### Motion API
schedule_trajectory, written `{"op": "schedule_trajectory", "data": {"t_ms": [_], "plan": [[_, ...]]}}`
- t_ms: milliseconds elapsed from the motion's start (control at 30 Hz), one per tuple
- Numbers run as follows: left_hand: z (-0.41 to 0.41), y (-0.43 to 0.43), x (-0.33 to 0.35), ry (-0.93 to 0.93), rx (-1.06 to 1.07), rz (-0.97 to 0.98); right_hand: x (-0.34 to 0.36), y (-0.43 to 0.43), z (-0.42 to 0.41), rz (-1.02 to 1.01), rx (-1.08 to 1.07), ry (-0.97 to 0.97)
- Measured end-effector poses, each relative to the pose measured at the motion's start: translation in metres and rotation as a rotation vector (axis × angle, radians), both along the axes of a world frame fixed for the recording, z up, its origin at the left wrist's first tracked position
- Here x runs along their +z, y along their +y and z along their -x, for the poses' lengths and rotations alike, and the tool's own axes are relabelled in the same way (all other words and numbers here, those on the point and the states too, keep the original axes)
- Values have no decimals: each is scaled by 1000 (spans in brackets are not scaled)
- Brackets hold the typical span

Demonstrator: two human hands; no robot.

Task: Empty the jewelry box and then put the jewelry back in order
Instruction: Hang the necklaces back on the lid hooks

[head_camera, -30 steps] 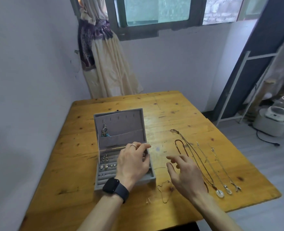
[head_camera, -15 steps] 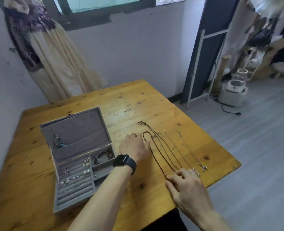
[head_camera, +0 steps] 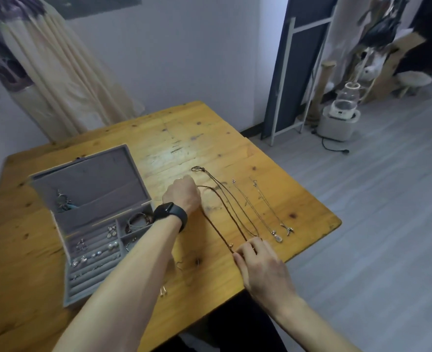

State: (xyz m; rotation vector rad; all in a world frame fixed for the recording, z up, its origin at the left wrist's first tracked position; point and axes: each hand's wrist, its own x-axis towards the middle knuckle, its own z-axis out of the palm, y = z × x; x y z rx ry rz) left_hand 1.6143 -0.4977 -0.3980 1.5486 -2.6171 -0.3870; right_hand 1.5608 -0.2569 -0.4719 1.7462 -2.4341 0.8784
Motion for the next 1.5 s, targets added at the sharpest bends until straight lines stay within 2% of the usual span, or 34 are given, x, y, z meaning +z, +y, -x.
{"op": "schedule_trajectory", "data": {"t_ms": [100,200,267,367,433,467,533,633,700,767,867,933,1033,1100,1167,1233,1333,1400,1500], "plan": [[-11,3,30,441,60,-317,-2,0,0,-30,1,15],[-33,0,77,779,182,-569,4,-3,-2,-10,50,0],[-54,-7,103,953,247,-682,14,-8,-8,8,85,-29],[-92,-18,135,1068,257,-704,37,-23,-22,64,107,-304],[-117,-22,154,1032,212,-644,58,-36,-36,107,142,-503],[-129,-23,163,950,174,-579,68,-44,-42,114,160,-590],[-155,-23,182,659,86,-368,82,-63,-54,91,181,-647],[-188,-26,201,220,-22,9,89,-98,-67,-35,191,-587],[-203,-30,209,98,-36,160,98,-118,-77,-82,198,-746],[-214,-34,217,106,-41,218,109,-132,-88,-106,232,-805],[-222,-38,234,244,-64,248,120,-153,-105,-124,322,-778],[-224,-38,246,340,-66,249,122,-167,-113,-142,383,-848],[-224,-39,257,535,-64,132,125,-183,-121,-226,476,-1107],[-224,-39,259,652,-47,17,126,-191,-124,-235,461,-1246],[-223,-37,258,736,-33,-89,124,-196,-127,-205,443,-1283],[-223,-37,255,782,-33,-162,120,-200,-128,-166,417,-1222],[-226,-42,249,736,-39,-148,112,-207,-125,-118,350,-1093],[-228,-46,247,586,-50,40,108,-212,-121,-75,319,-952],[-229,-53,247,323,-41,427,105,-220,-113,8,304,-726]]}}
